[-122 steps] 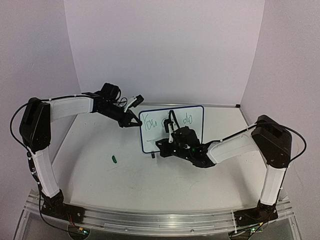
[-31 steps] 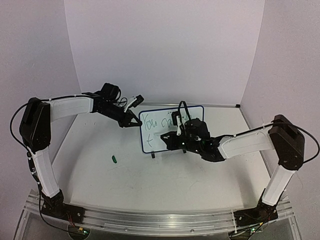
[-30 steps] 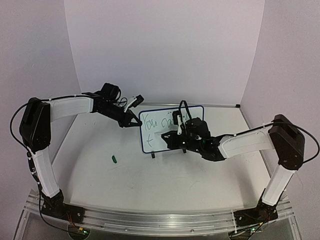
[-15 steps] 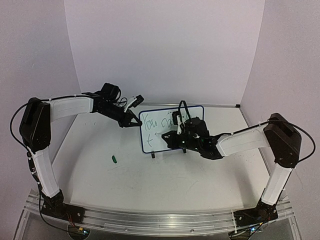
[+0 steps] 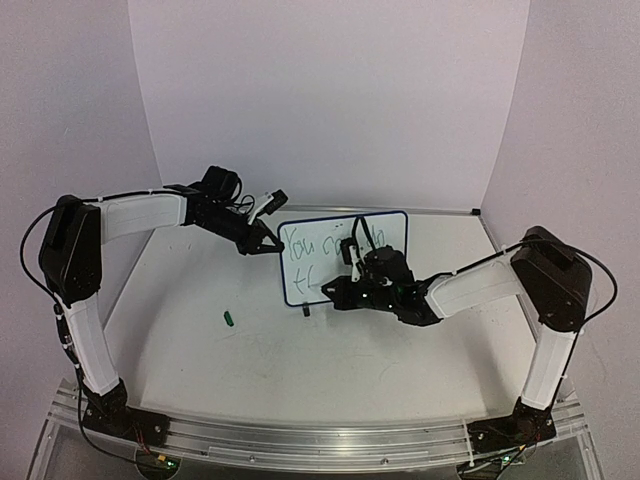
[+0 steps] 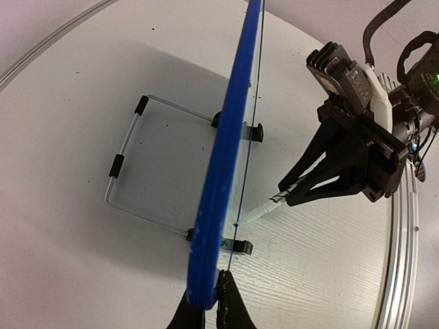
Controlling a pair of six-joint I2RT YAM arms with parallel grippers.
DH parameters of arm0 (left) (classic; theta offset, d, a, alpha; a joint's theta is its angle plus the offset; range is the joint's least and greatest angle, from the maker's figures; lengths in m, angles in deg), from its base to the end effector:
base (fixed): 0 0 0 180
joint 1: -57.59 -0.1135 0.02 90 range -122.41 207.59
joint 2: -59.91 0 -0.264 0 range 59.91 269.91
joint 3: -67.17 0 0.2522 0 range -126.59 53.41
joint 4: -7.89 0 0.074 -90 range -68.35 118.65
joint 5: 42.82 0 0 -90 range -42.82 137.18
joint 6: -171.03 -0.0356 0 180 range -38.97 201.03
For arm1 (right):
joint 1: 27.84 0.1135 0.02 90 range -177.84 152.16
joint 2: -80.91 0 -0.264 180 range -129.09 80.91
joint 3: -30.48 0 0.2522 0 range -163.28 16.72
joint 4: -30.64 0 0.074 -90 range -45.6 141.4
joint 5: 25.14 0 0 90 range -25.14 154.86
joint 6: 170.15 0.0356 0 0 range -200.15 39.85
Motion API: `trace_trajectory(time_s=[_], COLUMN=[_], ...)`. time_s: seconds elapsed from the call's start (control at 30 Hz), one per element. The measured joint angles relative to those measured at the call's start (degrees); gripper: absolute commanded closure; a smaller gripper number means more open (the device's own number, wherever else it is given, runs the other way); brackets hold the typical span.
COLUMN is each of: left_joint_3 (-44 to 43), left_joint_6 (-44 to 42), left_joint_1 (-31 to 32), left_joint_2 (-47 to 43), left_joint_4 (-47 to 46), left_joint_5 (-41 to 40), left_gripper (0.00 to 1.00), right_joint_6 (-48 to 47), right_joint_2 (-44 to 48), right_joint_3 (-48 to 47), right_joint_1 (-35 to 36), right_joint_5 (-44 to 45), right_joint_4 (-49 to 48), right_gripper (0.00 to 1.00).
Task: Write a sentence on the whiteboard
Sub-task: Write on the whiteboard with the whiteboard marker without the cap.
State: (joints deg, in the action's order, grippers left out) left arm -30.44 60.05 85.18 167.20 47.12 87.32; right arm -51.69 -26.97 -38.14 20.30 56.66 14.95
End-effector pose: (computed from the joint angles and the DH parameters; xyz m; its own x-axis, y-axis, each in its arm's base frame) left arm 0.3559 -0.2119 0.2469 -0.3625 0.4982 -0.7876 0.9204 0.3244 -0.2183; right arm 0.2608 0.2987 0.1615 -0.6275 0.0065 -0.7786 -0.5976 0.6370 0.4869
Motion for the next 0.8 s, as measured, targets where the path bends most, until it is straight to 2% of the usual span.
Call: trace_trajectory(time_s=[0.8], left_joint_3=[0.00], left_joint_6=[0.00], left_joint_1=[0.00], left_joint_2=[0.00], left_joint_4=[0.00], left_joint_5=[0.00], left_gripper=[1.00], right_joint_6=[1.82], right_joint_2=[-0.04], right_joint_3=[0.80], right_joint_1=[0.00], right_joint_5=[0.23], right_joint_4=[-2.33], right_gripper=[1.00])
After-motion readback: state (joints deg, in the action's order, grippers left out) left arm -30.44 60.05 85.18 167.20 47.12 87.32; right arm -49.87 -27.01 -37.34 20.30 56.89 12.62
